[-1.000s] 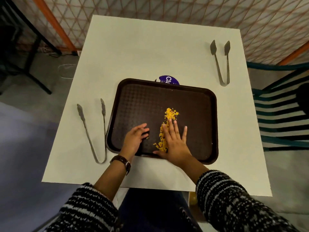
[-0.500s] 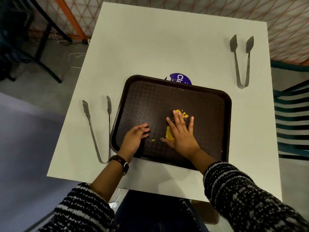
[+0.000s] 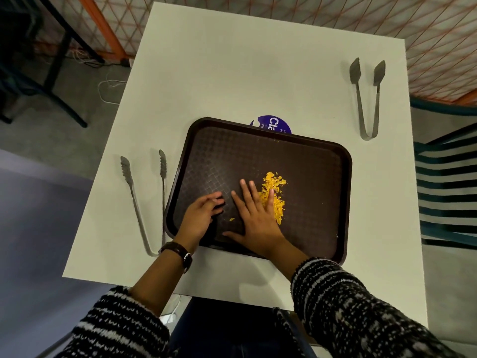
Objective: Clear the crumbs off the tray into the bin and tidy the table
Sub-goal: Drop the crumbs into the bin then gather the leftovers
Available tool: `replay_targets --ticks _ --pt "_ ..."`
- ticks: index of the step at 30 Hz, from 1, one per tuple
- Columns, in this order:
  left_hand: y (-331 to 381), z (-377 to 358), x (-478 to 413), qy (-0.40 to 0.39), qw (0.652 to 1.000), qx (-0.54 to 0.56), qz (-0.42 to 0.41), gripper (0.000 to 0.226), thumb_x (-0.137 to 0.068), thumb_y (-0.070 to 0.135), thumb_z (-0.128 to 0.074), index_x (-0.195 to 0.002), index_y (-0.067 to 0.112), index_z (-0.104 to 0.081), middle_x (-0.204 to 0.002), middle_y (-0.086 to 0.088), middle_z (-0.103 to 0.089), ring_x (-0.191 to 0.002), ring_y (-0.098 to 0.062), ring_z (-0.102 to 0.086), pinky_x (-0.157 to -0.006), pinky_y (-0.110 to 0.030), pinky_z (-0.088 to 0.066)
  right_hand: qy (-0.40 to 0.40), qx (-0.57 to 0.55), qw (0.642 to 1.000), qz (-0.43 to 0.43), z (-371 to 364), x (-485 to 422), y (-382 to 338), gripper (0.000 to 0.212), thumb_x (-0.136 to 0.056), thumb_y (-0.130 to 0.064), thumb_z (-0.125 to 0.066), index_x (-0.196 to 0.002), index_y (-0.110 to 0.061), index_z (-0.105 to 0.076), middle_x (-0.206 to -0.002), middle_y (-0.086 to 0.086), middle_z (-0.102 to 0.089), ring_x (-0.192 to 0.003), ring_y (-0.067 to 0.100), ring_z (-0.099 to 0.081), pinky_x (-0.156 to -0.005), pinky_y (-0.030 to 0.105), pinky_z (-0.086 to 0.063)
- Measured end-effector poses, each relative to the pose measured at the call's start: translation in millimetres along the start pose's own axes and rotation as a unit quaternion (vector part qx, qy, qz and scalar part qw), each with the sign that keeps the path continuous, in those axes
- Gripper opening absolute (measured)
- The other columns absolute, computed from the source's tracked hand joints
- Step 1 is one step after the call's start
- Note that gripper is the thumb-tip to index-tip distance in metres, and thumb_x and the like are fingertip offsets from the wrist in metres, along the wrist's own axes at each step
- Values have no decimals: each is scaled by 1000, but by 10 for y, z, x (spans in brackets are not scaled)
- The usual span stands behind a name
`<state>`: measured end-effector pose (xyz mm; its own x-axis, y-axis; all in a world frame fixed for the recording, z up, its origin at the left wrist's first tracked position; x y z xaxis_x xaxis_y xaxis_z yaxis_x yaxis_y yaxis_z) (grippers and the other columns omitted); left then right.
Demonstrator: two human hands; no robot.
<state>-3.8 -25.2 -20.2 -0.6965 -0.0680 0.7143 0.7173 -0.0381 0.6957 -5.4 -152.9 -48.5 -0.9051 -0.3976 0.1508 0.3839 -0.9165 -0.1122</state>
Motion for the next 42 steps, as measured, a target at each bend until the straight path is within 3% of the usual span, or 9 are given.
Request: replay_targets --ticks 10,13,19,27,32,34,37,40,42 --pt "-122 100 -16 1 1000 8 6 25 -97 21 -41 -115 18 -58 -114 -3 -62 -106 -19 -59 -98 -34 -42 24 -17 984 -175 127 -207 627 69 -90 -55 -34 -145 -14 -24 -157 15 -13 -144 31 -6 -109 64 8" --pt "-87 52 -19 -7 1000 -6 4 29 -97 22 -38 -119 18 -57 -116 -2 -61 -106 -17 -58 -98 -34 -40 22 -28 988 -149 144 -31 701 86 -84 -70 -35 -148 -16 -14 -158 10 -2 -145 28 5 -108 56 19" --pt "-52 26 -82 -6 1000 -23 2 31 -97 23 -38 -122 17 -56 -122 -4 -61 -108 -18 -57 -99 -35 -39 -19 -34 992 -122 88 331 847 105 -72 -83 -36 -149 -19 -3 -158 6 10 -144 24 17 -108 57 20" --pt "-138 85 -117 0 999 -40 32 28 -96 21 -42 -119 14 -57 -115 -5 -61 -104 -20 -57 -94 -34 -42 -9 -49 989 -139 133 -58 1013 107 -71 -83 -35 -149 -15 -6 -158 13 7 -144 26 14 -108 62 16" --pt "-49 94 -122 28 998 -53 -19 23 -94 17 -48 -113 15 -61 -120 -7 -61 -98 -18 -60 -98 -34 -44 29 -108 982 -153 183 -111 1033 99 -75 -76 -36 -149 -14 -12 -158 12 7 -144 23 14 -109 56 18" --pt "80 -26 -123 22 991 -107 -81 26 -92 14 -51 -116 17 -59 -124 -4 -60 -104 -13 -57 -102 -31 -41 72 -205 959 -184 204 27 1011 88 -81 -69 -36 -148 -13 -17 -159 9 3 -145 18 12 -113 49 15" --pt "237 -419 -126 -10 949 -242 -201 43 -90 18 -55 -132 19 -47 -135 -2 -50 -124 -14 -46 -108 -30 -34 137 -398 869 -260 178 320 970 73 -89 -57 -32 -147 -15 -21 -159 0 -6 -146 10 4 -119 39 6" --pt "250 -852 -201 -36 900 -346 -264 65 -88 29 -57 -144 21 -25 -153 -5 -24 -142 -20 -21 -117 -36 -18 158 -494 797 -311 139 505 877 71 -88 -57 -28 -147 -19 -20 -157 -8 -12 -145 6 -5 -119 26 5" --pt "228 -1093 -266 -48 851 -427 -303 75 -88 43 -51 -148 20 -12 -157 -7 -8 -145 -24 -4 -118 -41 -3 155 -534 753 -352 119 572 829 68 -89 -56 -28 -148 -23 -17 -154 -13 -14 -143 1 -2 -120 32 2"
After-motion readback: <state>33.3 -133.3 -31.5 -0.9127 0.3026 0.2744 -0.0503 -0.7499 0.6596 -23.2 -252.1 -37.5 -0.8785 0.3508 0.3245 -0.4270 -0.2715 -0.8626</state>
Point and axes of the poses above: each hand's wrist, its own x-axis away from the middle knuckle, its own z-axis out of the back of the hand, y = z × x, the point moved 8 cm from there along -x, towards the middle knuckle
